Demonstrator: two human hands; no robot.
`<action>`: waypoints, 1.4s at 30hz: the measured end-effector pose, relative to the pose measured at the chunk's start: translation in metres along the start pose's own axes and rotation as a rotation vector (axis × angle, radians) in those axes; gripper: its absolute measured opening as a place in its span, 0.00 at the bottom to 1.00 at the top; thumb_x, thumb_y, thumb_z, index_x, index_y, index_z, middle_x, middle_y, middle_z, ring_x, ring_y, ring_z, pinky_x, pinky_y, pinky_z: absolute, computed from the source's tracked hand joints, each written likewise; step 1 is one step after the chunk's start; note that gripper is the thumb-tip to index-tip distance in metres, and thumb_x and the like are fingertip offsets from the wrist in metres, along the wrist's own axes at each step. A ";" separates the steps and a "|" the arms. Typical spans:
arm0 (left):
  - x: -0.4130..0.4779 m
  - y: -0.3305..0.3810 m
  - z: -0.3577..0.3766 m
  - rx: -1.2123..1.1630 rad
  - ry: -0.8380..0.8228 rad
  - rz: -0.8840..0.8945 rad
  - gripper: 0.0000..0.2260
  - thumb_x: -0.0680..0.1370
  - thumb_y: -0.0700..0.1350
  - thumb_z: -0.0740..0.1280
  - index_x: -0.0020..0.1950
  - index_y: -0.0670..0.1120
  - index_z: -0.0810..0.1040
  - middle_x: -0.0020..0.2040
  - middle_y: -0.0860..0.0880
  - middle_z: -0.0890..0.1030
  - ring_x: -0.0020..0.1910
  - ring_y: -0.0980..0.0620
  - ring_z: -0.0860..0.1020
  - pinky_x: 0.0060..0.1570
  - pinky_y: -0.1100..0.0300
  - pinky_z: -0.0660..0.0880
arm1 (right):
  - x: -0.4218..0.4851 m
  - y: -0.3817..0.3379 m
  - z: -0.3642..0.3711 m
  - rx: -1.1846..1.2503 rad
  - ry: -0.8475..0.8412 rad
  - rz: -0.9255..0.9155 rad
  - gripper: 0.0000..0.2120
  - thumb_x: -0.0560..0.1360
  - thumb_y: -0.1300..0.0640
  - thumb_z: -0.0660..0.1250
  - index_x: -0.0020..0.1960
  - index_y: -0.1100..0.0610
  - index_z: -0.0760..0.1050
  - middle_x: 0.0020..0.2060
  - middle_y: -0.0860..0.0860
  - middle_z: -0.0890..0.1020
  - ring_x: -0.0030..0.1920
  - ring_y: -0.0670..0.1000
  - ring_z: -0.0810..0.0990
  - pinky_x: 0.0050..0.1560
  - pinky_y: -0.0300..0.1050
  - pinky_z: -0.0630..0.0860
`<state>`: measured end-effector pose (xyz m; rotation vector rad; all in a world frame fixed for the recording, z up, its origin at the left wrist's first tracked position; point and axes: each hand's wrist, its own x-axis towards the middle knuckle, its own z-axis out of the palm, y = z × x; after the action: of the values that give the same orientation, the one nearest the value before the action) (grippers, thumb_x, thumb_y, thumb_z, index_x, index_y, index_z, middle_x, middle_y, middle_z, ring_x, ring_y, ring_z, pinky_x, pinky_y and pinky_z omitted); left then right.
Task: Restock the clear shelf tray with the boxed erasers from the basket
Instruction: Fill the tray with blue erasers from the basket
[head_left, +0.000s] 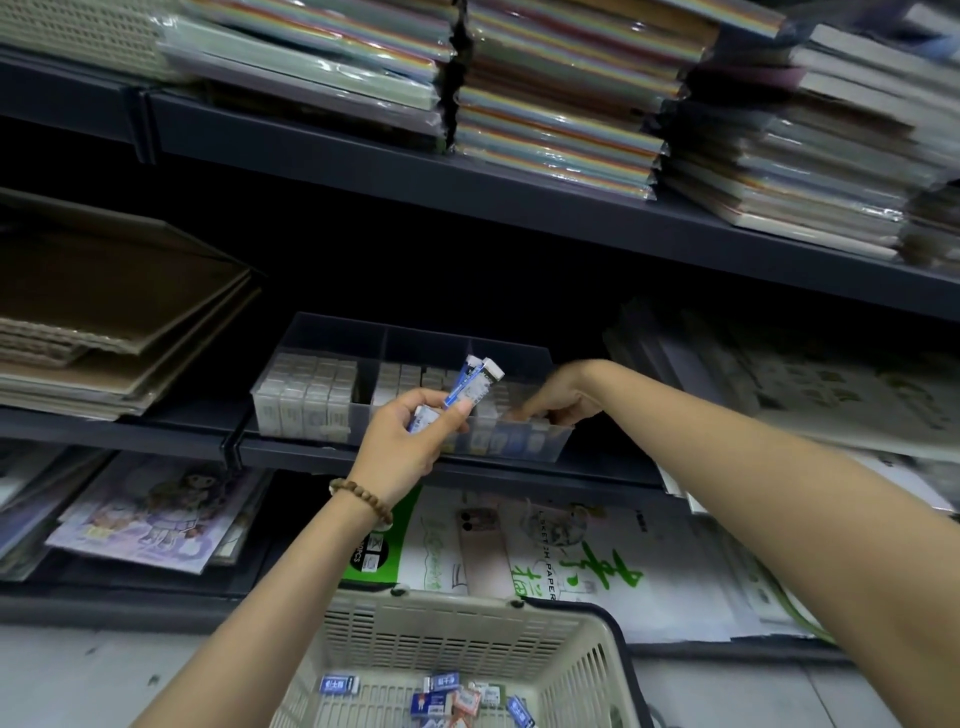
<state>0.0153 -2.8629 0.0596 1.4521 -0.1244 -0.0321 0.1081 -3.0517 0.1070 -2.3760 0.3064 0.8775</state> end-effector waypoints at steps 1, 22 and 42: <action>0.000 0.000 0.000 0.003 0.001 0.001 0.09 0.74 0.48 0.68 0.49 0.44 0.78 0.36 0.50 0.82 0.22 0.59 0.65 0.21 0.68 0.62 | 0.000 0.002 -0.002 0.026 -0.011 -0.012 0.31 0.74 0.54 0.69 0.71 0.64 0.63 0.72 0.57 0.65 0.71 0.54 0.66 0.69 0.45 0.67; 0.021 -0.001 0.039 0.117 -0.054 -0.007 0.10 0.74 0.51 0.68 0.44 0.44 0.80 0.38 0.44 0.81 0.23 0.56 0.65 0.22 0.64 0.62 | -0.052 0.022 -0.032 0.387 0.028 -0.485 0.19 0.79 0.45 0.58 0.59 0.58 0.75 0.52 0.54 0.82 0.52 0.52 0.82 0.49 0.42 0.80; 0.057 -0.010 0.049 0.338 0.028 0.055 0.07 0.76 0.47 0.68 0.53 0.47 0.78 0.25 0.59 0.72 0.19 0.64 0.69 0.22 0.72 0.64 | -0.009 0.047 -0.052 -0.182 0.322 -0.568 0.17 0.72 0.63 0.71 0.61 0.60 0.77 0.57 0.54 0.81 0.55 0.50 0.79 0.57 0.40 0.74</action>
<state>0.0669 -2.9183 0.0586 1.7847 -0.1525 0.0571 0.1093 -3.1201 0.1242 -2.5632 -0.3327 0.2663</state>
